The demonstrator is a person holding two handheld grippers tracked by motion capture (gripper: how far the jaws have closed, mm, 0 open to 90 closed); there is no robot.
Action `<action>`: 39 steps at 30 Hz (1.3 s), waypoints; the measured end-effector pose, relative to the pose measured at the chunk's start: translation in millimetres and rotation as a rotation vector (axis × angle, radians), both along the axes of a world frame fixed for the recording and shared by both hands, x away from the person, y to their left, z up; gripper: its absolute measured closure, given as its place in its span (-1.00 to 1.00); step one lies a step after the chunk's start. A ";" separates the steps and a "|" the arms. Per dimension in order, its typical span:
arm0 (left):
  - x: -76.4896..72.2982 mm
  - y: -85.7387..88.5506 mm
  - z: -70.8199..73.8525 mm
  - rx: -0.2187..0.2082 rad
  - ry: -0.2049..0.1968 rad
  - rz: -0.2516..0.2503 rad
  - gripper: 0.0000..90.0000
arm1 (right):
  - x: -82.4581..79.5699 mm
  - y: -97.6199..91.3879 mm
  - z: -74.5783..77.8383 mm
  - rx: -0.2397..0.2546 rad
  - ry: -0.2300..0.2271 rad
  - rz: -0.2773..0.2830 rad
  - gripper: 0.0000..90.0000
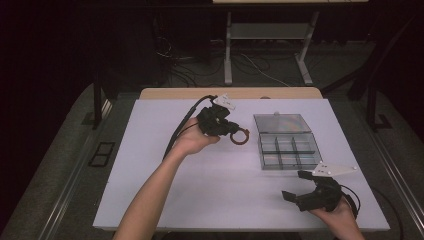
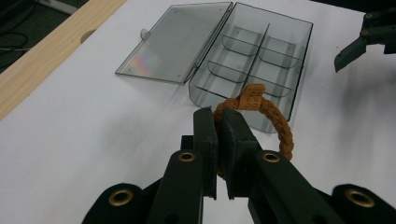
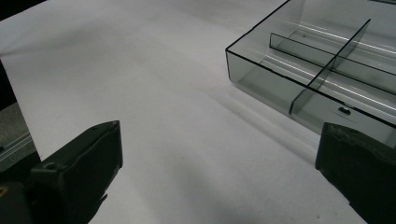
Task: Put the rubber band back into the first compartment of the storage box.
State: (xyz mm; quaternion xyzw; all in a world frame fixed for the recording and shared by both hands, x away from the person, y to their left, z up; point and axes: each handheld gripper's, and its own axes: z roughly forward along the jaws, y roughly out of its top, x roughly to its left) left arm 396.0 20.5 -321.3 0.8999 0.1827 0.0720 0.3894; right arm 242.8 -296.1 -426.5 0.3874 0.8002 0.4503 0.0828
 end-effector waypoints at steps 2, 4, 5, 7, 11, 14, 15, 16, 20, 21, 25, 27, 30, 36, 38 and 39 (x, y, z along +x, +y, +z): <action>-0.1 -4.6 -2.9 -0.013 0.004 0.007 0.85 | -0.4 0.1 0.3 0.000 0.003 -0.001 -0.98; 1.0 -8.2 -4.7 -0.016 0.000 0.002 0.85 | -0.4 -0.1 0.2 0.000 0.000 -0.001 -0.98; 1.6 -9.5 -5.1 -0.011 0.000 -0.005 0.85 | -0.4 -0.2 0.1 0.000 0.000 -0.002 -0.98; 3.0 -13.2 -7.3 -0.031 0.005 -0.003 0.85 | -0.3 -0.5 0.2 0.000 -0.001 -0.002 -0.98; 5.0 -21.2 -11.8 -0.053 0.011 0.008 0.86 | -0.5 -0.8 0.3 0.002 -0.001 -0.004 -0.98; 5.7 -28.0 -14.9 -0.062 0.010 0.011 0.85 | -0.2 -1.0 0.4 0.003 -0.004 -0.003 -0.98; 6.3 -29.8 -15.5 -0.057 0.009 0.006 0.85 | -0.2 -1.0 0.3 0.002 -0.006 -0.002 -0.98; 6.4 -32.0 -16.5 -0.060 0.009 0.007 0.85 | -0.2 -1.1 0.4 0.002 -0.006 -0.002 -0.98; 7.8 -39.8 -20.1 -0.068 0.009 0.009 0.85 | -0.4 -0.9 0.6 0.004 -0.005 -0.001 -0.98; 8.5 -41.2 -20.8 -0.066 0.009 0.008 0.85 | -0.4 -1.0 0.6 0.004 -0.005 -0.001 -0.98; 9.6 -47.4 -25.0 -0.074 0.016 0.013 0.85 | -0.4 -1.1 0.6 0.004 -0.006 -0.001 -0.98; 9.3 -51.0 -27.9 -0.080 0.019 0.013 0.85 | -0.3 -1.2 0.6 0.004 -0.005 -0.002 -0.98; 9.6 -55.8 -32.1 -0.071 0.022 0.005 0.85 | -0.1 -1.1 0.7 0.005 -0.005 -0.002 -0.98; 9.9 -65.0 -39.5 -0.076 0.038 0.001 0.85 | -0.1 -0.8 0.4 0.005 -0.005 -0.002 -0.98; 9.9 -67.7 -41.6 -0.073 0.041 -0.003 0.85 | -0.2 -0.8 0.5 0.004 -0.004 -0.001 -0.98; 10.0 -68.8 -42.6 -0.070 0.041 -0.008 0.85 | -0.2 -0.8 0.6 0.005 -0.003 -0.002 -0.98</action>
